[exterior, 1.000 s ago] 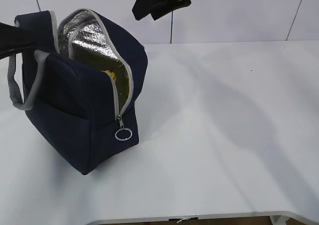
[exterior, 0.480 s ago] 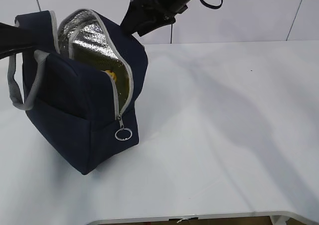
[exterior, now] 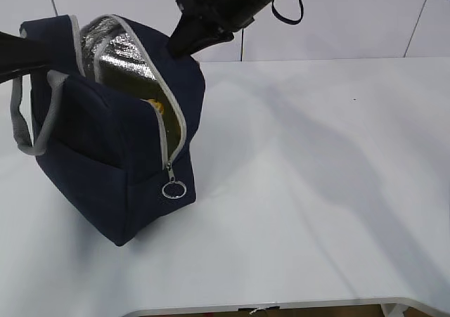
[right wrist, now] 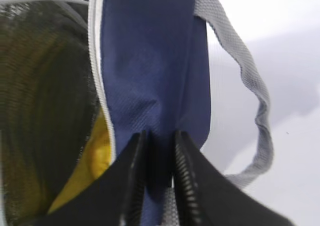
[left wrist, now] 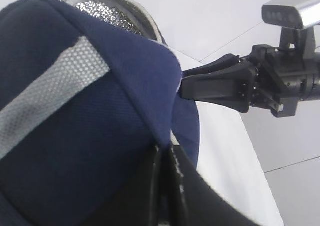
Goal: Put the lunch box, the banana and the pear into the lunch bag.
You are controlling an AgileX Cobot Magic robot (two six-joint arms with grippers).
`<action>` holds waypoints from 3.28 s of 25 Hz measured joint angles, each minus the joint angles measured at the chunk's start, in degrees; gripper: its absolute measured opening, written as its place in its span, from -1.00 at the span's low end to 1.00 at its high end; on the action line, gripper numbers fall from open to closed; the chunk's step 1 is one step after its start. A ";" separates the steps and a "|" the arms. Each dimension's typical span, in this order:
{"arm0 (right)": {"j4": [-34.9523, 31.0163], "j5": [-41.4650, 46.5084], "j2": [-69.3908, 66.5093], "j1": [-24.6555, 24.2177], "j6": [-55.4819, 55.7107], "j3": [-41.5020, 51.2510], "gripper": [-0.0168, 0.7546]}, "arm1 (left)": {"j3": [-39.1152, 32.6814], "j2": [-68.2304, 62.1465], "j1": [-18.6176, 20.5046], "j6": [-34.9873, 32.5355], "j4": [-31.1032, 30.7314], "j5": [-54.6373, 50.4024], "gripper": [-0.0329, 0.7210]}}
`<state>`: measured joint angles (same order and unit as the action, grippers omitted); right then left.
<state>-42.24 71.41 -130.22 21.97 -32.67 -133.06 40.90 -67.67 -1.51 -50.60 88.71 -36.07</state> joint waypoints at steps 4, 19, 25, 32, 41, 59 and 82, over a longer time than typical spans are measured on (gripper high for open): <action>-0.62 0.00 0.00 0.00 -1.14 0.00 -0.83 | 0.00 0.00 0.00 -0.33 0.00 0.04 -0.96; 2.32 0.18 2.26 0.10 -0.55 0.45 -0.91 | 0.75 -2.15 0.00 -13.12 6.49 -0.60 -0.96; 5.60 0.18 6.88 0.33 0.23 5.99 -0.91 | 5.27 -7.96 -0.44 -15.09 7.15 -4.40 -0.96; 11.77 -2.00 14.93 0.45 1.35 14.72 -0.91 | 10.98 -14.45 -9.08 -17.12 7.05 -4.52 -0.96; 17.25 -19.97 30.83 -0.47 3.56 39.31 -0.91 | 20.84 -23.38 -16.52 -17.55 5.16 -4.66 -0.96; 16.70 -35.93 43.73 -4.10 6.22 59.98 -0.91 | 29.06 -33.09 -22.38 -21.03 3.22 -7.96 -0.96; 15.71 -46.92 45.81 -4.10 9.89 67.75 -0.91 | 29.68 -35.10 -22.41 -30.36 4.16 -1.34 -0.96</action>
<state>-26.53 24.49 -84.41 17.87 -22.77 -65.31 70.58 -102.77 -23.92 -80.96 92.87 -37.41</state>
